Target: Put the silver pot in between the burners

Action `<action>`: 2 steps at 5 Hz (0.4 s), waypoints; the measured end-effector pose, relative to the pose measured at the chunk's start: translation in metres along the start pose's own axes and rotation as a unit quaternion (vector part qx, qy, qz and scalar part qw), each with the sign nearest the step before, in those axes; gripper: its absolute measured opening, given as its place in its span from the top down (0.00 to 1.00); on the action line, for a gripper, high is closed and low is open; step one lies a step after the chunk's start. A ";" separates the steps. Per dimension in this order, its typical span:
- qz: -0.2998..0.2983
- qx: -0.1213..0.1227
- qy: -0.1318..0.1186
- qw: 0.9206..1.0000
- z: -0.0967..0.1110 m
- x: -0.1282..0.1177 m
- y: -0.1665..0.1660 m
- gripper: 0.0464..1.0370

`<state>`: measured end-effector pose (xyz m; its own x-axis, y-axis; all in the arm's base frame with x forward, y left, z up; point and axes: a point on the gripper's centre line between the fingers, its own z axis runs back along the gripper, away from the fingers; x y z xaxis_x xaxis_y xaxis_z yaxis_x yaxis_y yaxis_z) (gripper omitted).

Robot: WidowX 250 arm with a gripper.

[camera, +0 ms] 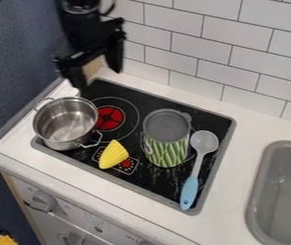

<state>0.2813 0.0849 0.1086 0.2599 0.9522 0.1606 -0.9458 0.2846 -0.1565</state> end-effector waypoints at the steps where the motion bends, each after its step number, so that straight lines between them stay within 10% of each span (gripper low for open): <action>1: 0.028 0.029 -0.041 0.998 -0.004 0.026 0.048 0.04; 2: 0.032 0.044 -0.039 0.998 -0.017 0.037 0.077 0.04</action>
<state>0.2213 0.1438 0.0862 0.1866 0.9555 0.2283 -0.9741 0.2102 -0.0836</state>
